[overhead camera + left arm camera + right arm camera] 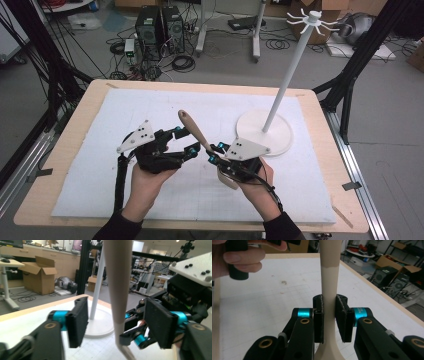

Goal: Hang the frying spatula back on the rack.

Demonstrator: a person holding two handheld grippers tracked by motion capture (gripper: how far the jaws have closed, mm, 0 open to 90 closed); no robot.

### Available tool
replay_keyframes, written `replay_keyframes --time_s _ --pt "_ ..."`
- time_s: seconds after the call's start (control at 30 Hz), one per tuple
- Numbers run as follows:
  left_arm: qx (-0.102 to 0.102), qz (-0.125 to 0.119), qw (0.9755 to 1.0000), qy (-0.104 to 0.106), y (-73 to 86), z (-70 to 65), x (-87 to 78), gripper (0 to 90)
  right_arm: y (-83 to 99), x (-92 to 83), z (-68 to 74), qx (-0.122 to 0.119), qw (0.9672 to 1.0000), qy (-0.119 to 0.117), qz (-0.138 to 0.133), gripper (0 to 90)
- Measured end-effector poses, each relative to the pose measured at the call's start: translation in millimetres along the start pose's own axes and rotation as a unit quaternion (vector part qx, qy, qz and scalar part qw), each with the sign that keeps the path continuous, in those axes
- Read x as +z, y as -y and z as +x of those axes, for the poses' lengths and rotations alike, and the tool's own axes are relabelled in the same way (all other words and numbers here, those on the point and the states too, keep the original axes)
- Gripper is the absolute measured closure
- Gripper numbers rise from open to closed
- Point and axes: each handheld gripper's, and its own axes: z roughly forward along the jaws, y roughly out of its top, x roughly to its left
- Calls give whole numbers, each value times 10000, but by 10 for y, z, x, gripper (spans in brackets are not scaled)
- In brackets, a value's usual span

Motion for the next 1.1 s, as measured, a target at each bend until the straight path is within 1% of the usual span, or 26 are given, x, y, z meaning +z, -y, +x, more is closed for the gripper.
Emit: replay_keyframes --time_s 0.07,0.1,0.13,0.2,0.27,0.3,0.33,0.4,0.43,0.5,0.53,0.57,0.63,0.7,0.73,0.8,0.87,0.93,0.97,1.0,1.03,1.1 --pt "-96 -6 9999 -72 5 -2 43 405 0 5 7 -44 10000 5 -23 784" --pt "-145 -1 9998 -116 9 3 63 431 1 6 15 -59 10000 14 -36 784" --pt "-198 -25 9997 -102 13 7 80 443 0 6 20 -58 10000 11 -54 784" --pt "-216 -56 9997 -111 18 10 101 491 1 7 39 -64 9999 19 -87 784" --pt "-177 -113 9997 -97 17 12 105 555 3 7 47 -99 9999 50 -85 784" --pt "-168 -109 9998 -55 15 10 107 584 7 8 45 -122 9999 83 -86 784" --pt "-140 -120 9998 0 15 5 111 634 12 8 43 -86 9999 77 -97 784" --pt "-102 -124 9999 27 12 -18 120 732 17 13 40 -80 9998 133 -103 784" --pt "-97 -122 9998 99 6 -17 129 736 20 14 41 -82 9998 148 -111 784" --pt "-24 -79 9999 132 -9 -21 137 742 25 13 39 -95 9997 168 -130 784" --pt "-32 -67 9998 186 -16 -15 140 743 27 10 36 -107 9997 174 -138 783" --pt "-27 -73 9997 251 -20 -3 141 744 29 7 35 -56 9998 143 -154 783" --pt "-88 -71 9992 378 -31 19 136 746 32 -4 29 -96 9997 123 -205 781" --pt "-68 -50 9987 506 -53 42 129 748 32 -13 14 -84 9996 10 -252 776" --pt "-37 -12 9984 568 -68 53 124 749 35 -16 4 -123 9994 -48 -309 770" --pt "8 46 9972 749 -96 73 121 750 39 -27 -18 -161 9990 -195 -367 750" --pt "59 198 9953 949 -125 93 124 751 40 -38 -31 -167 9984 -310 -444 665" --pt "166 316 9932 1108 -154 91 119 752 37 -61 -47 -127 9975 -493 -498 613" --pt "241 360 9918 1204 -170 88 112 753 35 -75 -57 -153 9967 -572 -548 580" --pt "274 383 9901 1326 -185 81 107 753 34 -90 -69 -132 9960 -665 -588 540" --pt "332 432 9879 1449 -203 75 100 754 33 -106 -81 -71 9950 -752 -650 529" --pt "422 517 9843 1635 -235 55 94 755 30 -131 -113 -40 9926 -975 -727 521"
